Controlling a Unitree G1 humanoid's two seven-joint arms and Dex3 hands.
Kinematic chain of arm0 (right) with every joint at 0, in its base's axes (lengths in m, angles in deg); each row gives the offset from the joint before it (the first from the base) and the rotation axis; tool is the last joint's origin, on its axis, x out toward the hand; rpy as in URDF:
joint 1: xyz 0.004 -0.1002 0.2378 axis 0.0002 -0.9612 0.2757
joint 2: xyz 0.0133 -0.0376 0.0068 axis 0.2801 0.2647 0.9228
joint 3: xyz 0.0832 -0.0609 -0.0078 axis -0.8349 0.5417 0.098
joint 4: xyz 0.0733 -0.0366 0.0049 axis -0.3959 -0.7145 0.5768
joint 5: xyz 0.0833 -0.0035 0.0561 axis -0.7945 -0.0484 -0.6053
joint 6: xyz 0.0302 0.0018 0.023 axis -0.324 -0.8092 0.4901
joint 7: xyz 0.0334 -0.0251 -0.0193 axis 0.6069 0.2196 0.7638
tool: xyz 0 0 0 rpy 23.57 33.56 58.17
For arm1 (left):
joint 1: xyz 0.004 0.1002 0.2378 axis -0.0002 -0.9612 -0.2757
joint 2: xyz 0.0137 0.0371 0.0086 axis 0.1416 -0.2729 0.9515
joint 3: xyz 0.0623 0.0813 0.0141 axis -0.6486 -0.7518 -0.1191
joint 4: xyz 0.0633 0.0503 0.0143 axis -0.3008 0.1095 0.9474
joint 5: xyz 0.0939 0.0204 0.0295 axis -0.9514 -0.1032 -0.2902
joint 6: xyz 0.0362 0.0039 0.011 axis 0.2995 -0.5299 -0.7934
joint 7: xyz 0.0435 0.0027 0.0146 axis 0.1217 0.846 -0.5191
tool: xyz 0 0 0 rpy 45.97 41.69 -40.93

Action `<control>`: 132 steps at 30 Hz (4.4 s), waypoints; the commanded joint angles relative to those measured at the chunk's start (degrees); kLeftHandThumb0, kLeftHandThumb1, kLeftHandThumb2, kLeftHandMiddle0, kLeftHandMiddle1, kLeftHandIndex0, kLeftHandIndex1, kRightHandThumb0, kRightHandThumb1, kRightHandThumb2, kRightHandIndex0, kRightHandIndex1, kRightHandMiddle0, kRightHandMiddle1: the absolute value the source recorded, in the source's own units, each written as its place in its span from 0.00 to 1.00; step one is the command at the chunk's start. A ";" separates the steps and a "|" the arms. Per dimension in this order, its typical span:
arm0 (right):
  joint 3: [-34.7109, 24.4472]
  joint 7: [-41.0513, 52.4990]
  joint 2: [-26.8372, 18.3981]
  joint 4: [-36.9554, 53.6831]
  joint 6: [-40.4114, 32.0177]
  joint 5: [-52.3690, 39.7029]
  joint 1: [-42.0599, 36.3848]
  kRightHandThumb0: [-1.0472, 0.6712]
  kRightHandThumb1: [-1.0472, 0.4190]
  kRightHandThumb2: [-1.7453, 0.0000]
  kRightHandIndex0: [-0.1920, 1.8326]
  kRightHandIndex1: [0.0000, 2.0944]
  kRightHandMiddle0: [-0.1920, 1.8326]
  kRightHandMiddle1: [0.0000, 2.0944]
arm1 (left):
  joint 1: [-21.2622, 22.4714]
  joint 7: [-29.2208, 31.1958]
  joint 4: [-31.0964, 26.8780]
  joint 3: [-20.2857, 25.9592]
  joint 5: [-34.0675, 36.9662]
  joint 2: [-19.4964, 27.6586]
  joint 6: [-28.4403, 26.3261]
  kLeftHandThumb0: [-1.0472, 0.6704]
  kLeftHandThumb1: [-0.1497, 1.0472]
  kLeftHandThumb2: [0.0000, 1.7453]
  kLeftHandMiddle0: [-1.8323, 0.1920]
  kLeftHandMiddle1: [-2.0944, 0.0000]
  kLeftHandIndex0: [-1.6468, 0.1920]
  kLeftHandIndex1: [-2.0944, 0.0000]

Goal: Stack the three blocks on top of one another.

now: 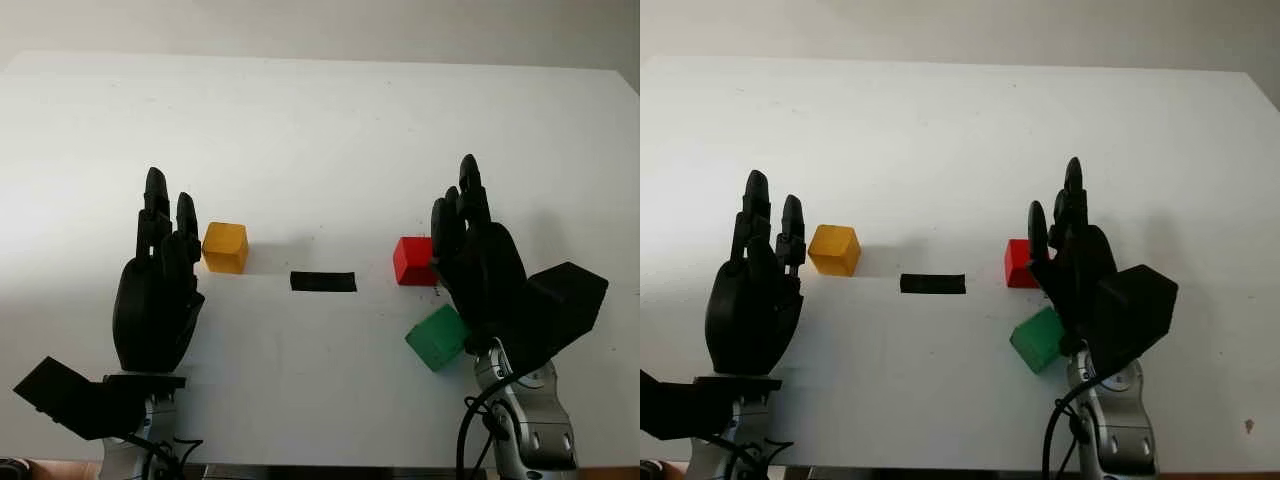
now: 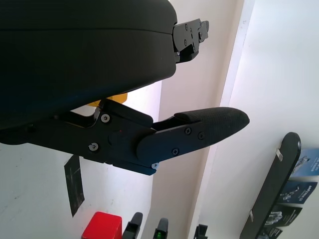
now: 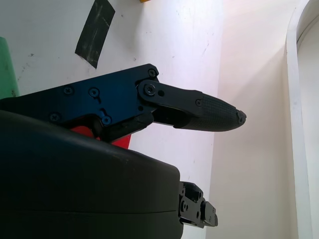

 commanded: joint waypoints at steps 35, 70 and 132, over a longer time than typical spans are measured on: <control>-3.03 22.69 -40.55 7.06 -4.33 23.82 13.90 0.24 0.17 0.98 0.12 0.04 0.25 0.05 | 0.94 -1.48 0.63 -1.16 -2.66 -0.35 0.78 0.19 1.00 0.37 1.00 1.00 1.00 1.00; 11.66 20.99 -39.06 -2.19 5.93 40.98 12.77 0.24 0.16 0.97 0.13 0.03 0.29 0.03 | -0.64 -2.40 -1.94 -1.58 -2.46 -0.12 -0.83 0.20 1.00 0.38 1.00 1.00 1.00 1.00; 13.17 31.59 -35.72 -14.61 12.48 31.96 39.10 0.35 0.12 0.97 0.32 0.03 0.38 0.61 | -1.09 -2.13 -0.49 -1.87 -2.69 -1.12 1.25 0.20 1.00 0.36 1.00 1.00 1.00 1.00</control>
